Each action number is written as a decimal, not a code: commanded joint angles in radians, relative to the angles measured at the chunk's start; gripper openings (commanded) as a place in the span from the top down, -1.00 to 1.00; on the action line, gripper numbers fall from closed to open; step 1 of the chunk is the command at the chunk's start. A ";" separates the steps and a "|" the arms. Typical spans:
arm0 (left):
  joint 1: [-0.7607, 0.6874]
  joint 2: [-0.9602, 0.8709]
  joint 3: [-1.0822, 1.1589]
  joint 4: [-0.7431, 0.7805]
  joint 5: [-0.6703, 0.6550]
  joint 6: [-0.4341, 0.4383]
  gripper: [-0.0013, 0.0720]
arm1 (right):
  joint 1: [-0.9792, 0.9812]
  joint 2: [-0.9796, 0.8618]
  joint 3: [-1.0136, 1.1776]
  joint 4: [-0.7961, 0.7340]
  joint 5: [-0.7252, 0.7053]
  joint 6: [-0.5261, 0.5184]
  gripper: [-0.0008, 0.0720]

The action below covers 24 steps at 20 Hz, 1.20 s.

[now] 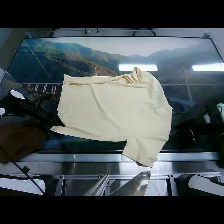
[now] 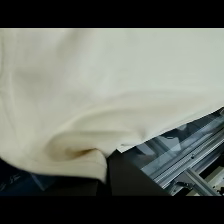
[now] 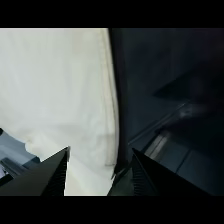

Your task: Fold the shirts.

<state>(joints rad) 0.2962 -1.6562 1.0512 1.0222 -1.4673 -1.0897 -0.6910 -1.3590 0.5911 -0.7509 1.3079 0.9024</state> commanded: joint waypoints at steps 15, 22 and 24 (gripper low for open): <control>0.029 0.079 0.082 -0.194 -0.194 0.024 0.90 | 0.156 0.147 0.064 0.329 0.104 0.013 0.93; 0.055 0.511 0.367 -0.890 -0.314 0.128 0.90 | 0.119 0.597 0.447 0.838 0.079 0.003 0.93; 0.105 0.615 0.495 -1.040 -0.288 0.132 0.89 | 0.118 0.704 0.557 0.841 -0.078 0.002 0.93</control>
<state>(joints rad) 0.3595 -1.1934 1.3960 0.2714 -1.7580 -0.9817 -0.5678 -0.8093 0.9993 -0.0250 1.3846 0.9070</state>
